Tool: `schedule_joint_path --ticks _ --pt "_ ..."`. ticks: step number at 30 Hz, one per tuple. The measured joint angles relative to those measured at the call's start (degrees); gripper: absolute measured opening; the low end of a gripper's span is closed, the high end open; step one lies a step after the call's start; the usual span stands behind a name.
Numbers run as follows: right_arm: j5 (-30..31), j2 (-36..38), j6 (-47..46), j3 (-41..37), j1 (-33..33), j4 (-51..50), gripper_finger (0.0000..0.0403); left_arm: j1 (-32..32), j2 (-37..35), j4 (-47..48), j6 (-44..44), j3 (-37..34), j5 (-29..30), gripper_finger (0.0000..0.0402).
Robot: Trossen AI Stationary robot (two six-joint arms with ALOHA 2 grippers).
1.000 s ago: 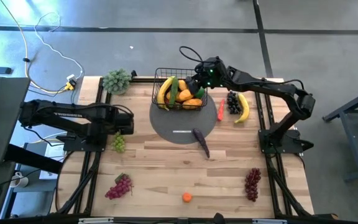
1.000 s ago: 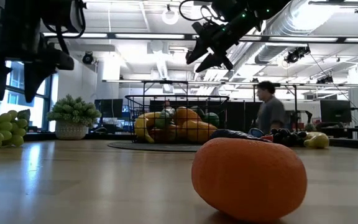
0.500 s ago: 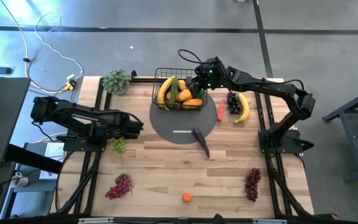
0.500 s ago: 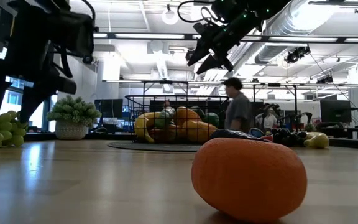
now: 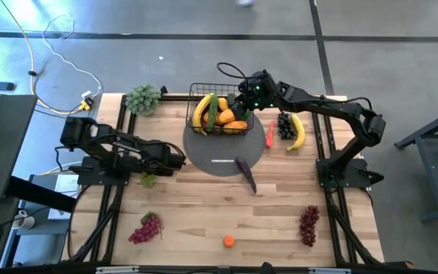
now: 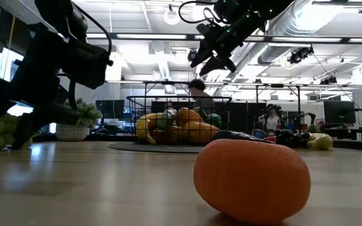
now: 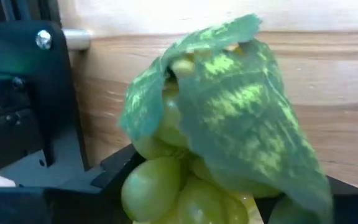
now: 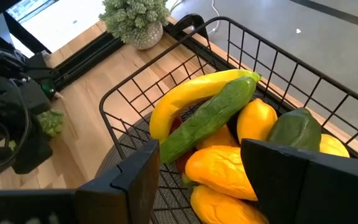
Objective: Build produce basket
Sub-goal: Put the grapes into the black wire basket
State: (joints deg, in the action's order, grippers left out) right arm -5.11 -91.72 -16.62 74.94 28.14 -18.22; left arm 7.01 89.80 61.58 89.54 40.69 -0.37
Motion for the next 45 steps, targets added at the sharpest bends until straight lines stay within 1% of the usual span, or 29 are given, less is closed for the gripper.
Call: schedule_joint_path --ticks 3,6,9,16,19,21,26,31,34,40,45 --pt "-0.1 0.0 0.2 0.0 0.0 0.0 0.0206 0.1 1.2 -0.1 -2.4 0.1 -0.5 0.0243" --pt "-0.1 0.0 0.2 0.0 0.0 0.0 0.0206 0.0 0.8 -0.4 -3.1 0.1 -0.4 0.0225" --pt "-0.1 0.0 0.2 0.0 0.0 0.0 0.0206 0.0 -0.6 -1.0 -4.7 -0.2 -0.4 0.0191" --pt "0.5 1.9 0.0 0.0 0.5 -0.6 0.0206 0.2 -4.5 -2.2 -8.0 -0.2 -0.1 0.0091" --pt "1.3 3.1 -0.6 0.0 0.9 -1.1 0.0206 0.4 -6.9 -3.1 -8.9 -0.1 2.0 0.0068" --pt "1.9 4.1 -1.2 0.0 1.2 -1.4 0.0206 0.8 -8.9 -3.4 -9.8 -0.1 3.3 0.0063" --pt "5.2 6.2 -1.4 0.0 1.1 -2.4 0.0206 3.1 -14.8 -8.8 -13.7 0.6 6.8 0.0066" --pt "6.3 7.2 -4.0 0.0 1.5 -3.2 0.0206 6.9 -19.3 -16.6 -23.1 3.7 11.6 0.0063" --pt "6.5 7.2 -6.5 0.0 1.6 -3.6 0.0206 9.7 -20.3 -22.1 -29.4 6.1 12.9 0.0063" --pt "6.5 7.2 -9.2 0.0 1.5 -3.5 0.0206 15.9 -19.8 -28.0 -43.2 10.7 12.3 0.0064" --pt "6.6 7.2 -11.5 0.0 1.5 -4.3 0.0206 20.8 -18.9 -34.3 -52.2 13.6 9.7 0.0062"
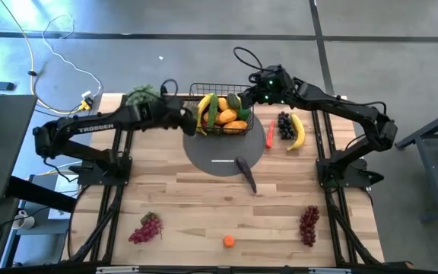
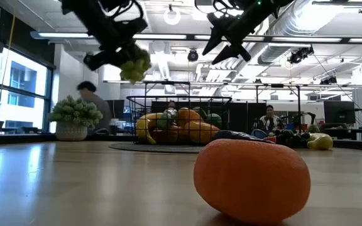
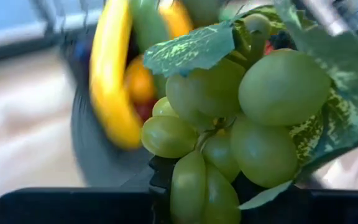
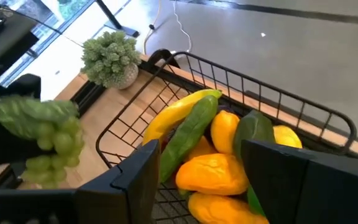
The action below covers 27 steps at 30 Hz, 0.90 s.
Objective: Build produce basket
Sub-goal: Put the grapes into the black wire basket
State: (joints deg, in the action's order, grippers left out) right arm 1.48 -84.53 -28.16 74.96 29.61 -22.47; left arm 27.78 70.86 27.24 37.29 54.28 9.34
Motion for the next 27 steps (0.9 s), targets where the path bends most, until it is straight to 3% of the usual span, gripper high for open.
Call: schedule_joint_path --ticks 10,18,27 --pt "6.0 0.0 -3.0 0.0 0.0 -0.8 0.0206 7.9 5.4 -21.7 -11.0 1.1 -7.2 0.0062" --pt "10.5 0.0 -3.9 0.0 0.0 -1.8 0.0206 9.0 14.6 -37.9 -17.5 1.1 -13.4 0.0061" --pt "10.7 0.0 -5.5 0.0 0.0 -4.0 0.0206 8.0 21.7 -45.0 -26.0 1.1 -17.9 0.0063"
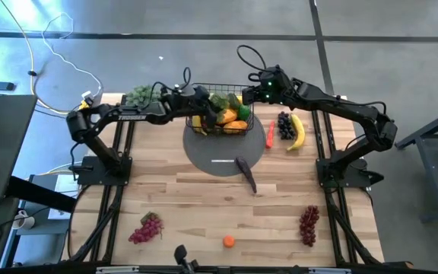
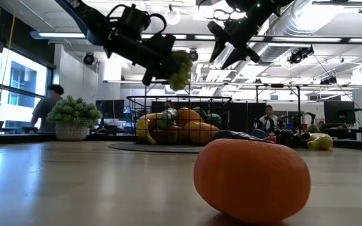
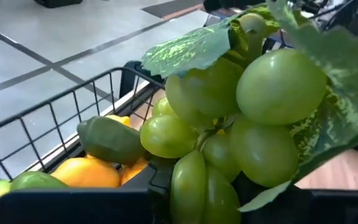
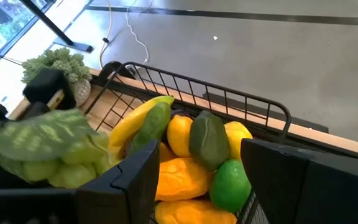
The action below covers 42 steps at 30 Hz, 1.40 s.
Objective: Build produce basket
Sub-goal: Put the grapes into the black wire basket
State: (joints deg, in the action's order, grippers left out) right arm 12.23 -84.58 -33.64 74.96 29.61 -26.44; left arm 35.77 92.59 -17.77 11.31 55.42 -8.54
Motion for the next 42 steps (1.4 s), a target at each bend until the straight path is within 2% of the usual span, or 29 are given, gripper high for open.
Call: schedule_joint_path --ticks 4,13,18,25,33,38,42 --pt "0.0 0.0 0.0 0.0 0.0 -0.4 0.0206 -1.2 2.4 -3.3 -0.1 0.0 0.5 0.0064" --pt "0.0 0.0 -1.1 0.0 0.0 -1.2 0.0206 -3.2 6.1 -7.0 -1.5 0.0 9.2 0.0066" --pt "-0.6 0.0 -1.1 0.0 0.0 -1.7 0.0206 -3.3 6.4 -7.7 -2.9 0.0 10.9 0.0081" --pt "-0.7 0.0 -1.1 0.0 0.0 -1.7 0.0206 -3.9 6.3 -6.4 -7.6 0.0 10.5 0.0126" --pt "-0.8 0.0 -1.1 0.0 0.0 -3.1 0.0206 -7.2 6.3 -5.6 -12.5 0.0 11.0 0.0200" --pt "-1.4 0.0 -1.1 0.0 0.0 -4.8 0.0206 -8.1 6.3 -5.2 -10.5 0.0 13.6 0.0242" --pt "-1.3 0.0 -1.0 0.0 0.0 -5.1 0.0206 -7.8 6.1 -4.5 -5.2 0.0 12.2 0.0258"
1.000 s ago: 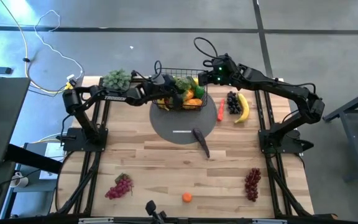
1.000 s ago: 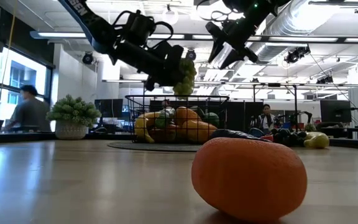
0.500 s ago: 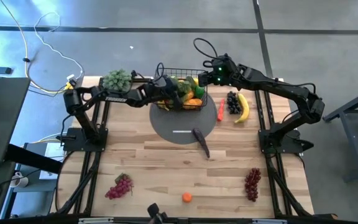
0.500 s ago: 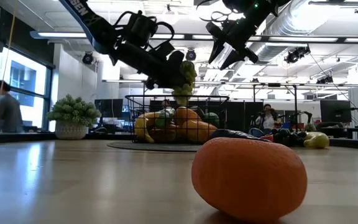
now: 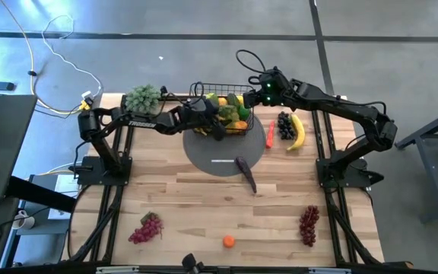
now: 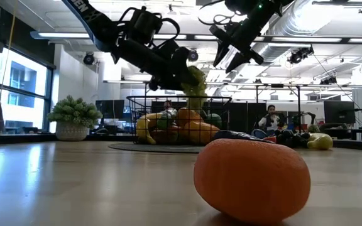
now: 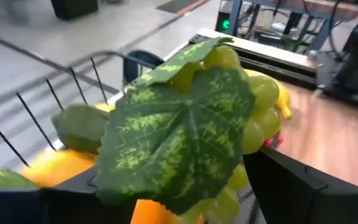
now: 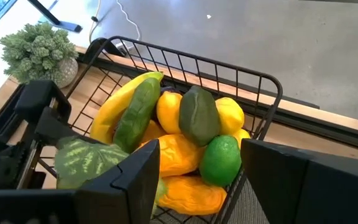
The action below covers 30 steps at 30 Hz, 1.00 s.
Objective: Build produce basket
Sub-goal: Put the grapes into the black wire basket, then put the eggplant into the black wire basket
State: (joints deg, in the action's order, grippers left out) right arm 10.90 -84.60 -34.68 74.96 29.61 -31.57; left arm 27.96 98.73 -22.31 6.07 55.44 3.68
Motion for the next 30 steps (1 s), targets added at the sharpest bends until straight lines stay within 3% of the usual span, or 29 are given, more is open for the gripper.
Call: schedule_joint_path --ticks 3,13,22,30 --pt "0.0 0.0 0.1 0.0 0.0 0.0 0.0206 0.2 -0.3 4.7 4.0 2.5 -1.6 0.0263" --pt "-1.1 0.0 1.2 0.0 0.0 0.0 0.0206 0.5 -0.3 23.5 4.4 13.0 0.4 0.0264" --pt "-3.7 0.5 2.7 0.0 0.0 -3.2 0.0206 1.2 -0.8 32.1 4.9 16.9 -2.1 0.0264" --pt "-11.1 2.7 1.6 0.0 -2.4 -8.7 0.0206 0.9 -6.3 40.3 6.7 17.9 -2.1 0.0264"
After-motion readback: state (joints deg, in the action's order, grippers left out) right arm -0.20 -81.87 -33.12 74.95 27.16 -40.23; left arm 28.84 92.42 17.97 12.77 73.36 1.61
